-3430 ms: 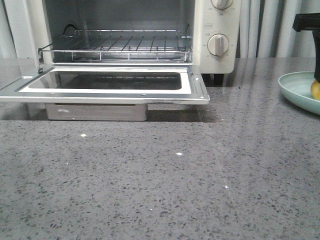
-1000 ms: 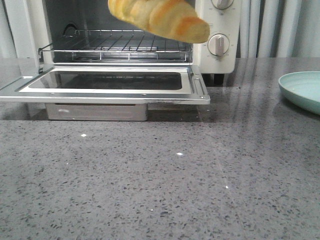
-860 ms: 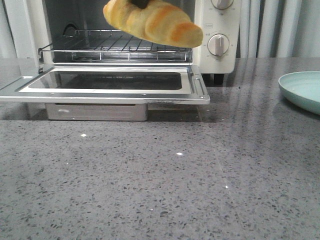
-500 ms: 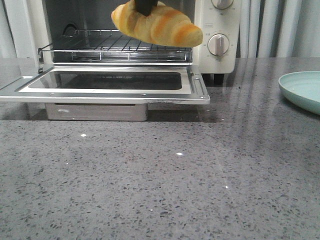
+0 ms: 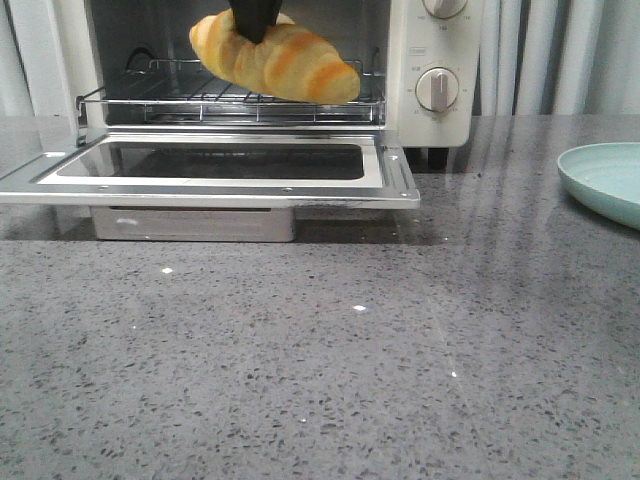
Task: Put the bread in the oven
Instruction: 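Lower the croissant onto the oven rack and open the right gripper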
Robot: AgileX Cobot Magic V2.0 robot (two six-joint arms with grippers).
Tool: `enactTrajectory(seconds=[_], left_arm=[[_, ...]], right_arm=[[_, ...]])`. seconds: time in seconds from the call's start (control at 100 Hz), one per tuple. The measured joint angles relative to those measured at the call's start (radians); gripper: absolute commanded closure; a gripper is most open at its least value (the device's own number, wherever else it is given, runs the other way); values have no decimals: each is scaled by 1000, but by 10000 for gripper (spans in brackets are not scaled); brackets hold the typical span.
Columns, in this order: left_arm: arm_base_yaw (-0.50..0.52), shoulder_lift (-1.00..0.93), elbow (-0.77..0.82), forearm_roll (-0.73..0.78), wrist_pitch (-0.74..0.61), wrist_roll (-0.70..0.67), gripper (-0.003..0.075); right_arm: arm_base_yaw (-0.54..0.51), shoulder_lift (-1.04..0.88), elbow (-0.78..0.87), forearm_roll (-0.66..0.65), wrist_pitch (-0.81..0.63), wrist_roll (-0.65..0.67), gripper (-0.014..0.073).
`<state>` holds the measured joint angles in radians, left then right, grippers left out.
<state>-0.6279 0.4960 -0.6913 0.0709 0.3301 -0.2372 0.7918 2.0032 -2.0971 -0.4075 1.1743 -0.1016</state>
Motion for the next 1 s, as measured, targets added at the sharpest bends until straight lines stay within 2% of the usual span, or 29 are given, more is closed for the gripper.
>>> enactTrajectory(seconds=[0.55, 0.88, 1.0], left_arm=[[0, 0, 0, 0, 0, 0, 742], [0, 0, 0, 0, 0, 0, 742], [0, 0, 0, 0, 0, 0, 742]], right_arm=[[-14, 40, 0, -38, -155, -3, 661], [-38, 51, 0, -42, -180, -3, 656], [-38, 51, 0, -42, -182, -3, 586]])
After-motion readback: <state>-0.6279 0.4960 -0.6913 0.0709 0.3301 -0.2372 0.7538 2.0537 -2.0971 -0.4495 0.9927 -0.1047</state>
